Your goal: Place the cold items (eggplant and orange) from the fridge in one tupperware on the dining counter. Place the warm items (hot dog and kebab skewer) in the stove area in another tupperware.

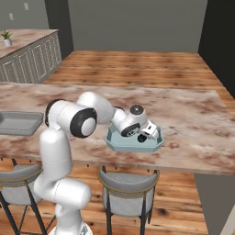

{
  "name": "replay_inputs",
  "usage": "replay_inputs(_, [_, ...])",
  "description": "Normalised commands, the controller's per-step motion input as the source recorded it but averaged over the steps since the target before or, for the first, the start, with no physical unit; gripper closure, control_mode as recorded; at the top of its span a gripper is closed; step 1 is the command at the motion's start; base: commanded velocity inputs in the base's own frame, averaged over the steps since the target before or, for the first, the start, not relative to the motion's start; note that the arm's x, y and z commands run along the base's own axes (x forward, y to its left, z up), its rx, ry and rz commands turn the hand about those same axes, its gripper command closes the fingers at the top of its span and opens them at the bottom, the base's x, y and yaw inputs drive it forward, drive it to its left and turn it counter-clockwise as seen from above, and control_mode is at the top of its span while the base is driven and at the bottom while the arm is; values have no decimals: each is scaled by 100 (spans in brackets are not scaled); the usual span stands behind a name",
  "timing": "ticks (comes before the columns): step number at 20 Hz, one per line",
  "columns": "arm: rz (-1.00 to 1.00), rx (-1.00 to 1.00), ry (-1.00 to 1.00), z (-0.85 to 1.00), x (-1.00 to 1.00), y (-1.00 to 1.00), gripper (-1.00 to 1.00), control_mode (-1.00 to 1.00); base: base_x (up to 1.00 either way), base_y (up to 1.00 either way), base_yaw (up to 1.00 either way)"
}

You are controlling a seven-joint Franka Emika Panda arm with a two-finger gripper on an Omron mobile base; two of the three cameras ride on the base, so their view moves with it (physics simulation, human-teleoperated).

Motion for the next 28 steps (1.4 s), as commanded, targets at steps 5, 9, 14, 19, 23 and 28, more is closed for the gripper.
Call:
replay_inputs(5, [5, -1, -13, 97, -3, 24, -100, -100, 0, 0, 0])
replay_inputs(9, [17, -4, -23, 100, -87, 18, -100, -100, 0, 0, 0])
replay_inputs(14, [21, -9, -37, 100, -100, 36, -100, -100, 0, 0, 0])
replay_inputs(19, [13, -13, -33, 100, -100, 59, -100, -100, 0, 0, 0])
replay_inputs(23, [10, -25, -17, 100, -100, 89, -100, -100, 0, 0, 0])
replay_inputs(28, [7, -38, -4, 100, -100, 100, -100, -100, 0, 0, 0])
